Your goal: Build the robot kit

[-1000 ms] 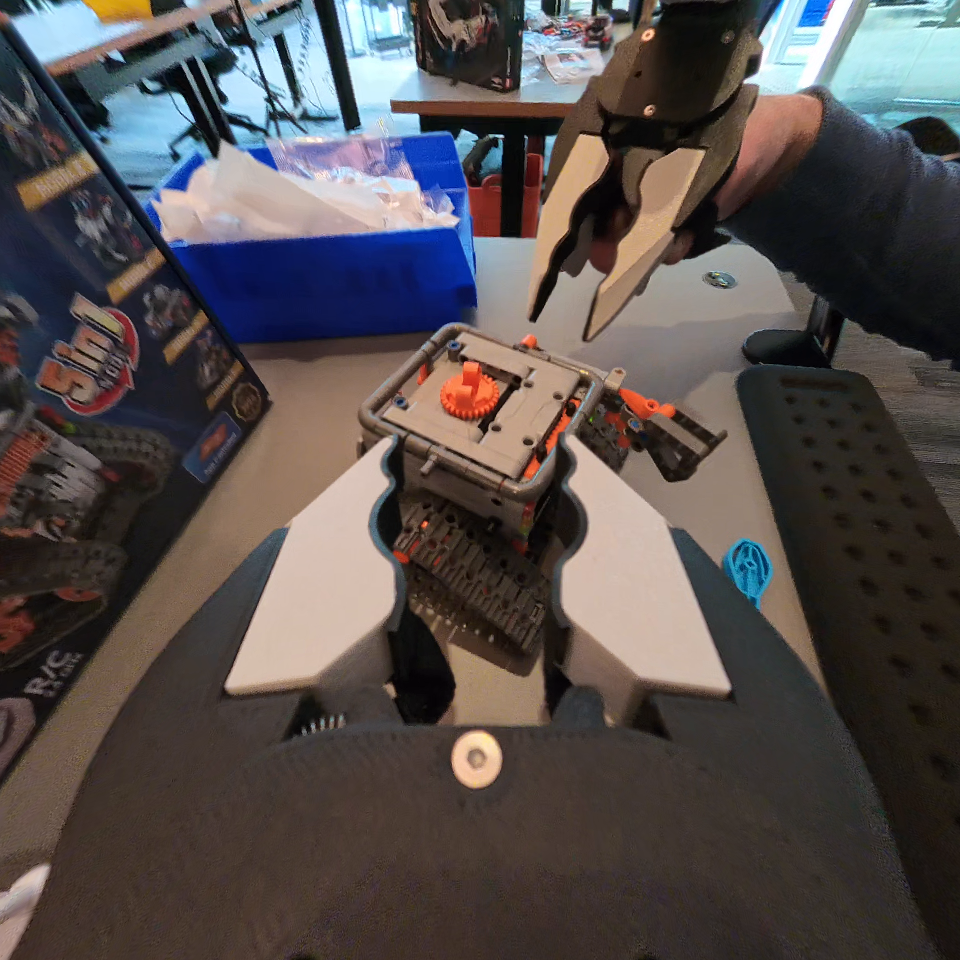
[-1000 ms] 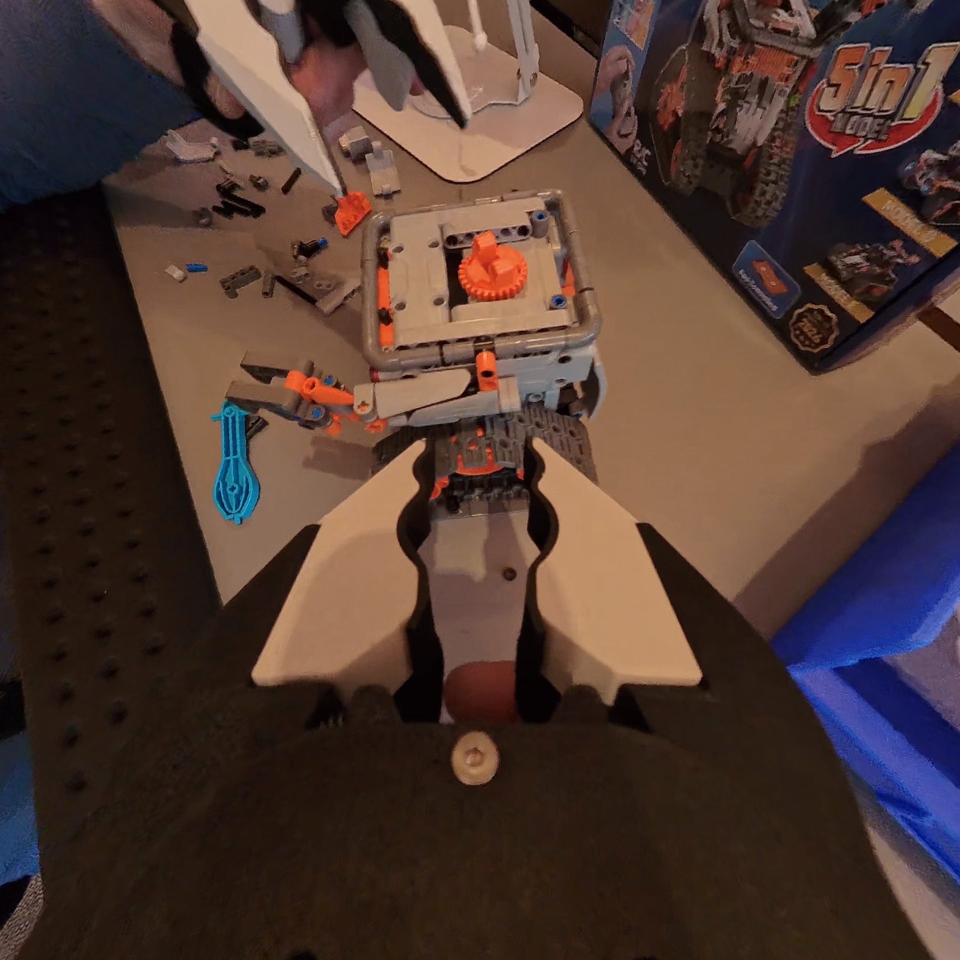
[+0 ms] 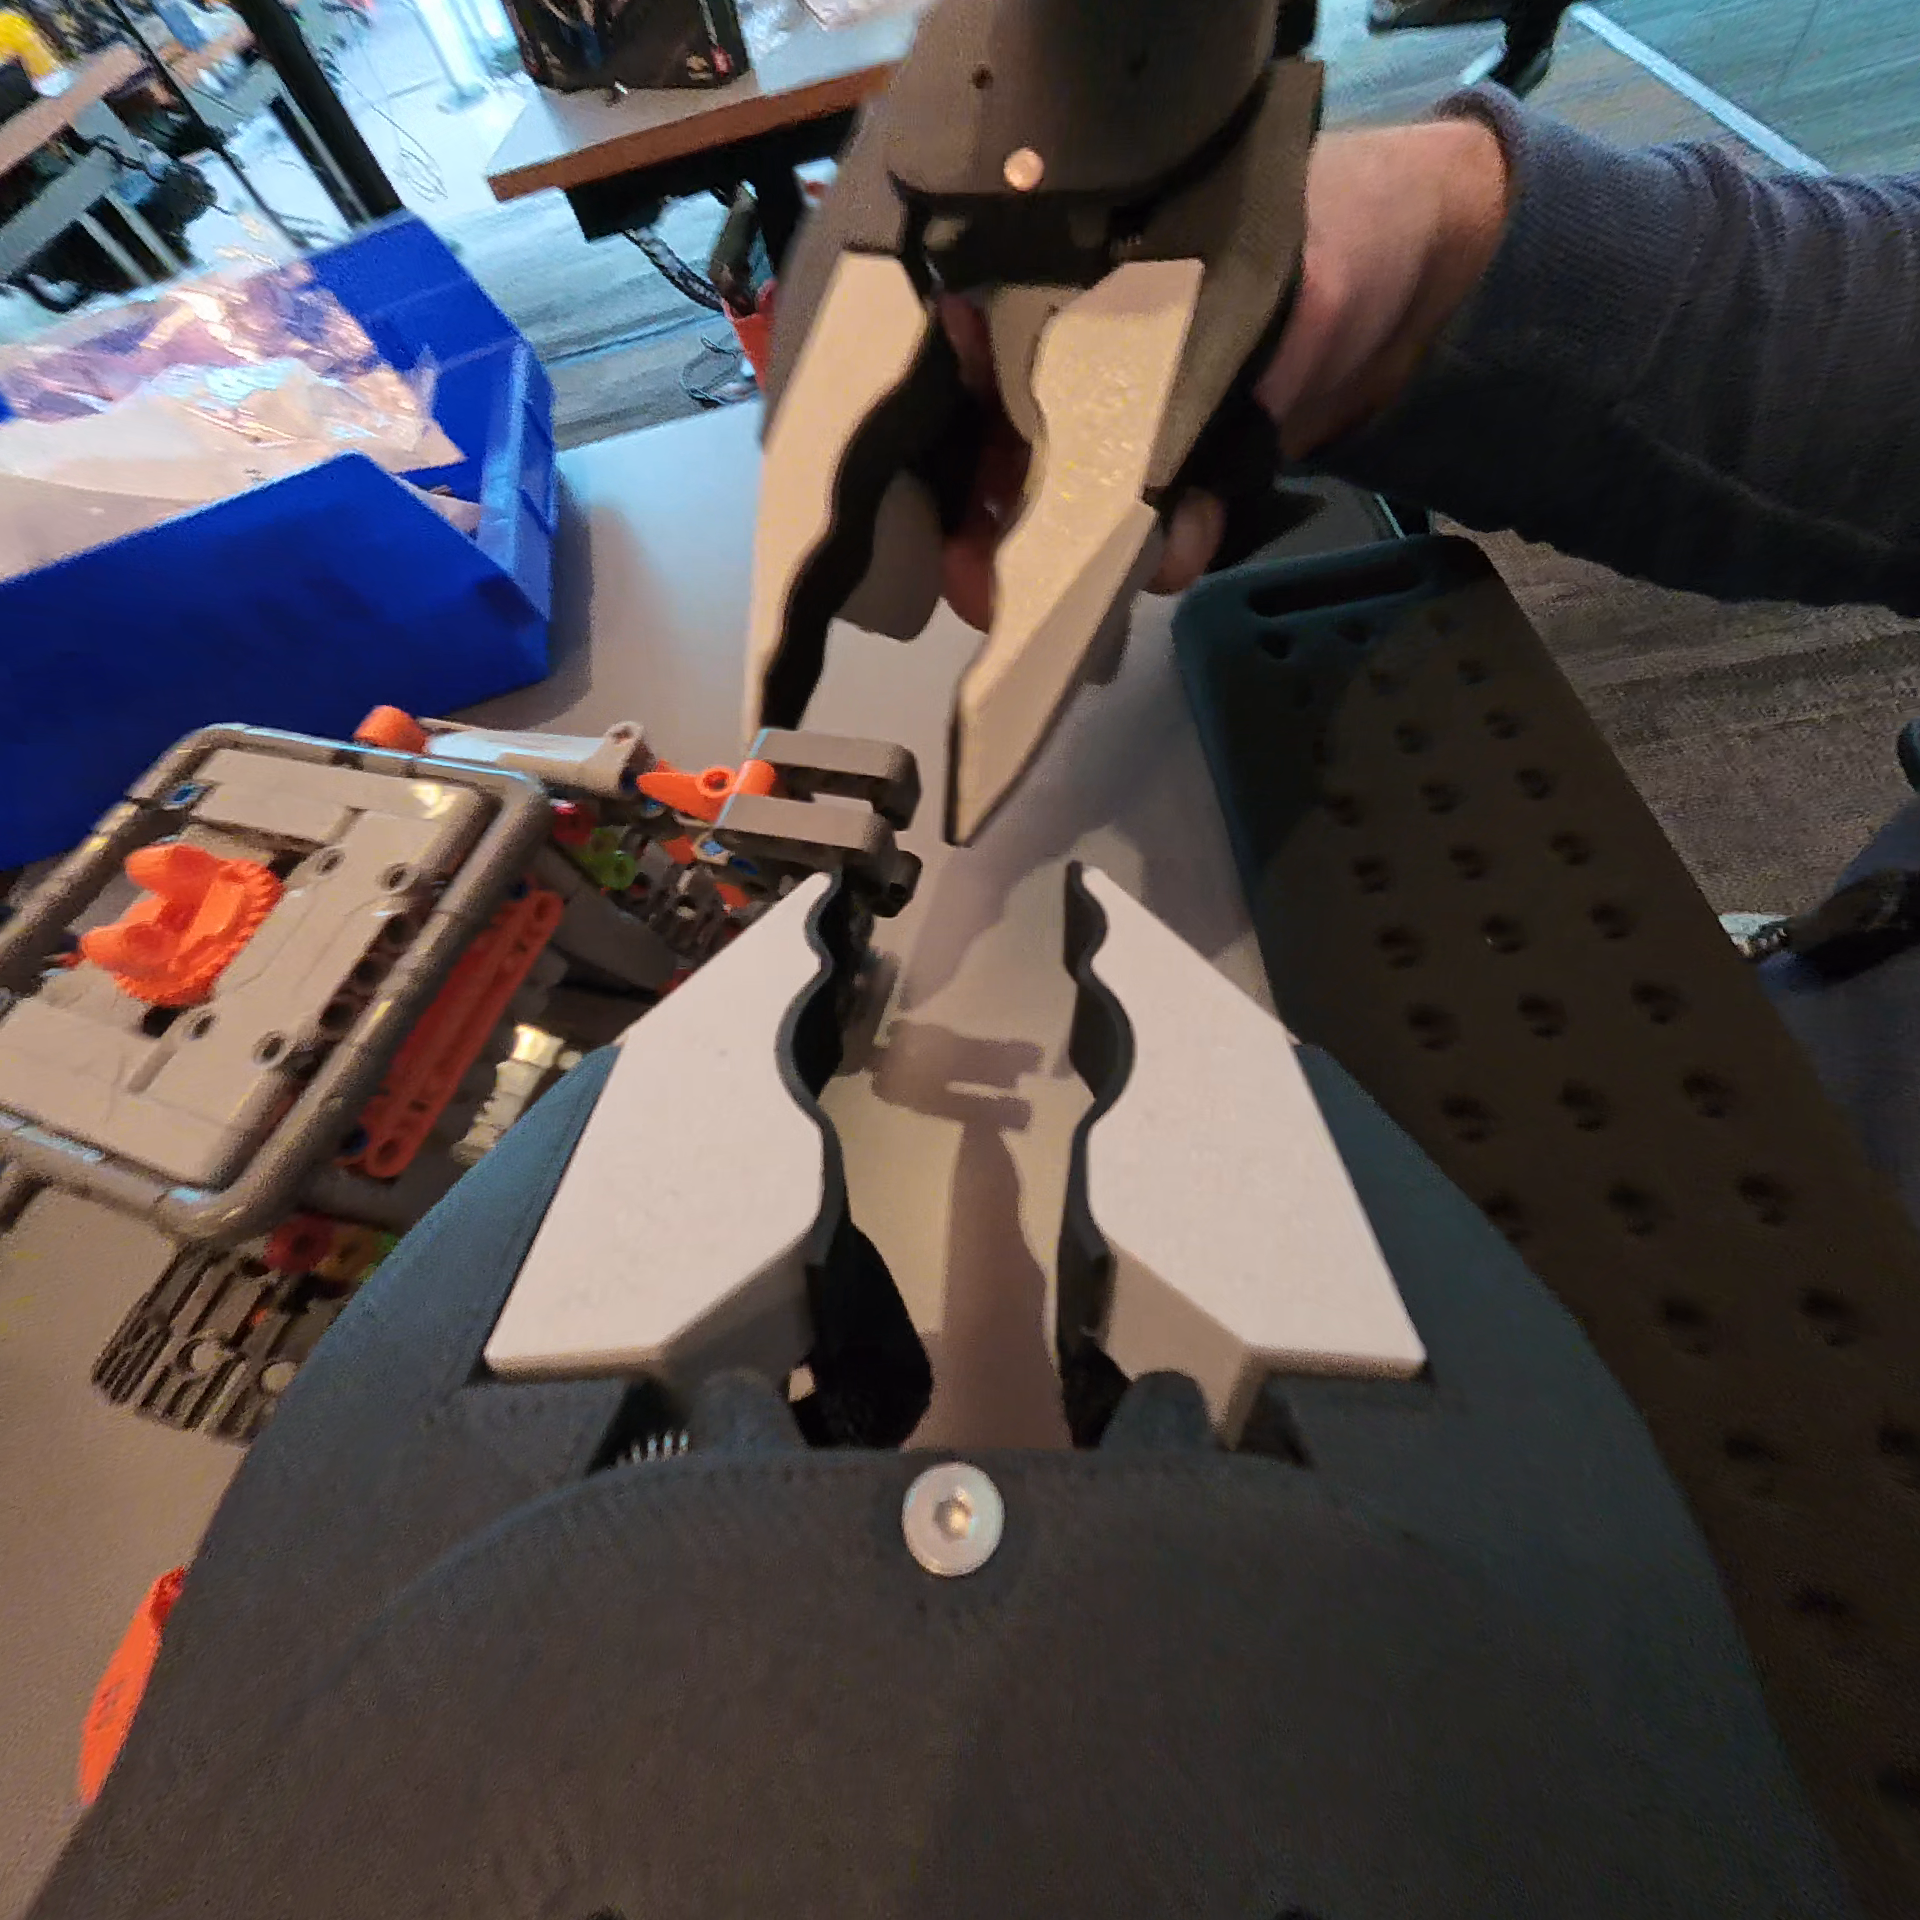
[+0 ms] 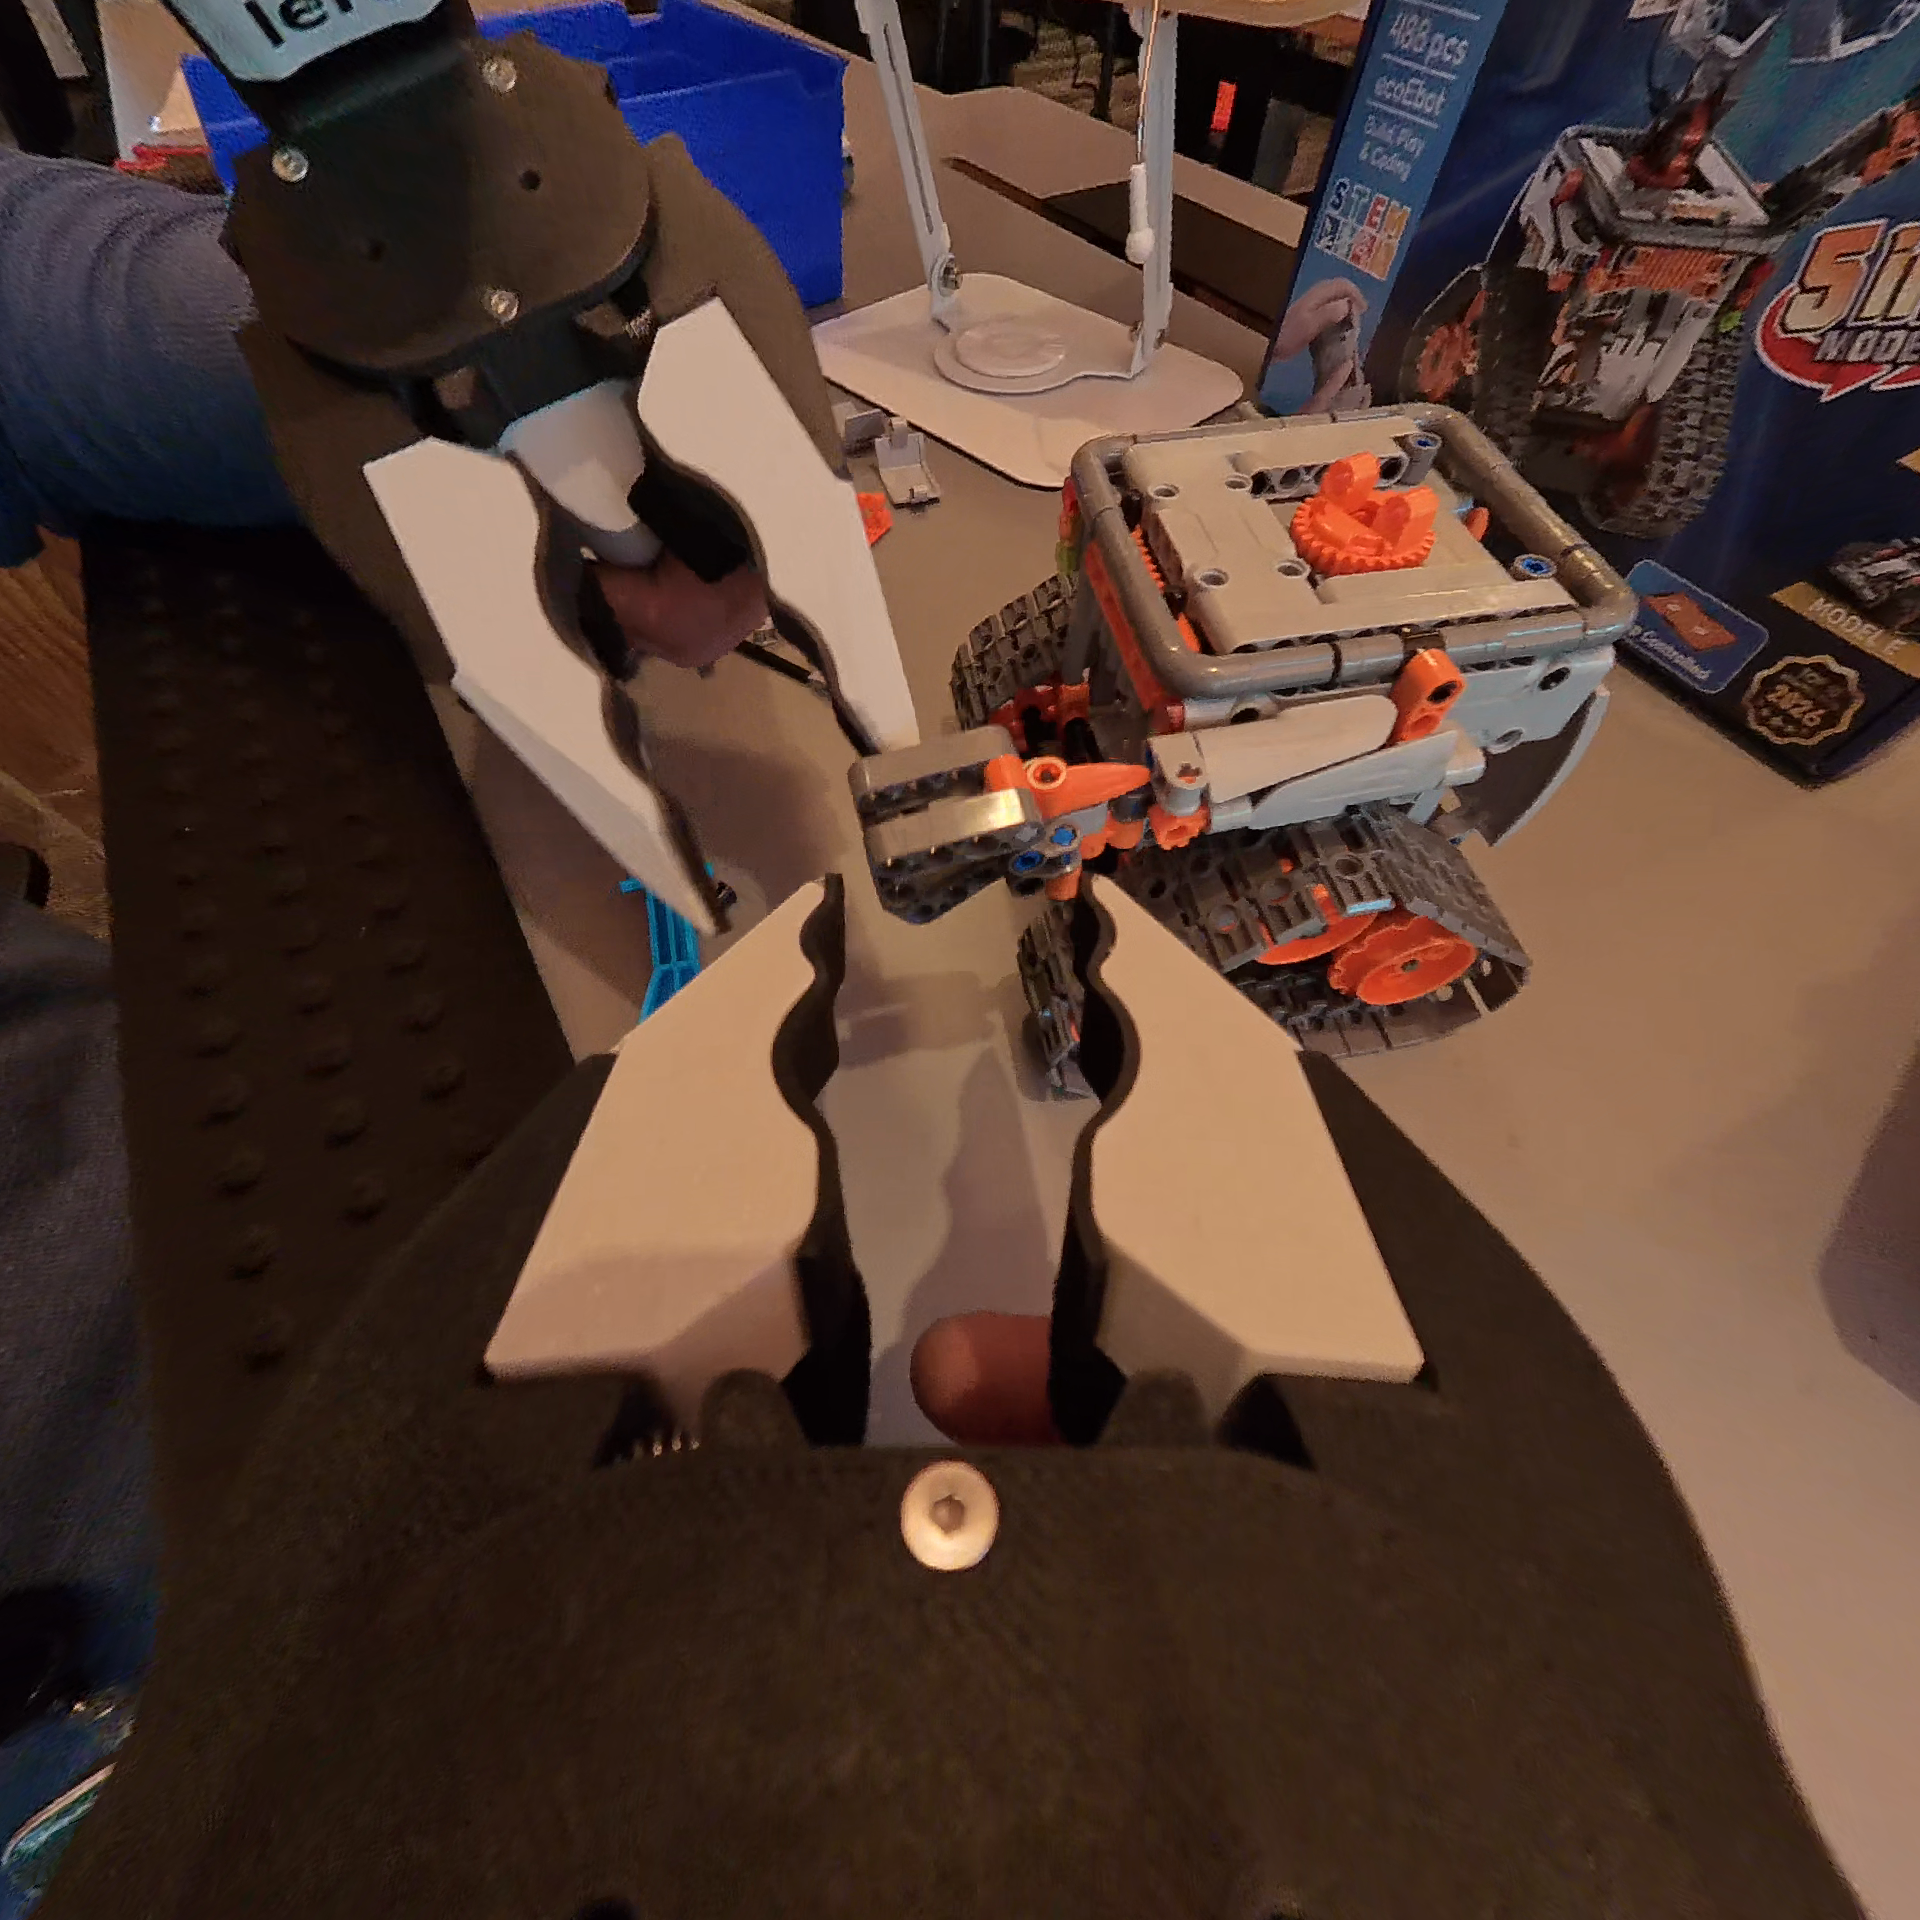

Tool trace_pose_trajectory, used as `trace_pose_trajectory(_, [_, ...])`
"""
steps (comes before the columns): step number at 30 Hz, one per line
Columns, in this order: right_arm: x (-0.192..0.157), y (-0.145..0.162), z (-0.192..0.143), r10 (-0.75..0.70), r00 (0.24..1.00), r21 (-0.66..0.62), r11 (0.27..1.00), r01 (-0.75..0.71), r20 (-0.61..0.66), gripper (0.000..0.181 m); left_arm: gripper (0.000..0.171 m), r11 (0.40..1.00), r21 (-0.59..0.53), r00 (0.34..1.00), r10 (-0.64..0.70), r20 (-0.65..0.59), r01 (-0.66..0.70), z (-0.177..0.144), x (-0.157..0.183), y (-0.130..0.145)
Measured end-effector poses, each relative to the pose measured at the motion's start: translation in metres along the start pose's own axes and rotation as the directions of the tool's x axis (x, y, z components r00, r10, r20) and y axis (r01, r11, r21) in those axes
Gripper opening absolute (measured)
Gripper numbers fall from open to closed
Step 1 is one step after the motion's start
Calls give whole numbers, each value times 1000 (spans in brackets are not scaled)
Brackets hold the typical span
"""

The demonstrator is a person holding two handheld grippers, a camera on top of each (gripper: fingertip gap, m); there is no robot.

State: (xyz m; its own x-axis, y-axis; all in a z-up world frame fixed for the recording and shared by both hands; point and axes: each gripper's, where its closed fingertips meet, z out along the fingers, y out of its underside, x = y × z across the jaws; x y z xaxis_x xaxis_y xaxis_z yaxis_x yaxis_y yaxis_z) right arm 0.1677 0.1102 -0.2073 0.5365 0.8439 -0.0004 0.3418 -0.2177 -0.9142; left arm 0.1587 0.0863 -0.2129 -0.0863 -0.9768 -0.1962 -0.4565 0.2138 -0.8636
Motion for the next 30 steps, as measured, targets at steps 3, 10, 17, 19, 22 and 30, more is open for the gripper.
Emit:
trace_pose_trajectory(3, [-1, 2, 0, -10, 1000, -16, 1000, 10, -1, 41, 44, 999, -21, 1000, 31, 1, -31, 0, 2, 3])
trace_pose_trajectory(10, [-4, 4, -5, -11, 1000, -4, 1000, 11, -6, 41, 49, 999, -22, 997, 35, 62, -34, -29, -24, 8])
trace_pose_trajectory(17, [8, 18, -9, 17, 998, -23, 1000, -18, -62, 50, 58, 998, -22, 986, -56, 155, 60, -59, -69, 28])
trace_pose_trajectory(19, [16, 23, -8, 27, 995, -40, 999, -31, -94, 61, 66, 991, -12, 984, -128, 123, 130, -63, -75, 34])
trace_pose_trajectory(22, [25, 26, -2, 26, 990, -52, 998, -33, -141, 67, 83, 981, -72, 976, -170, 139, 181, -61, -86, 57])
trace_pose_trajectory(30, [39, 43, 26, -13, 986, -154, 988, -13, -169, 50, 86, 952, -127, 960, -273, 56, 278, -40, -77, 84])
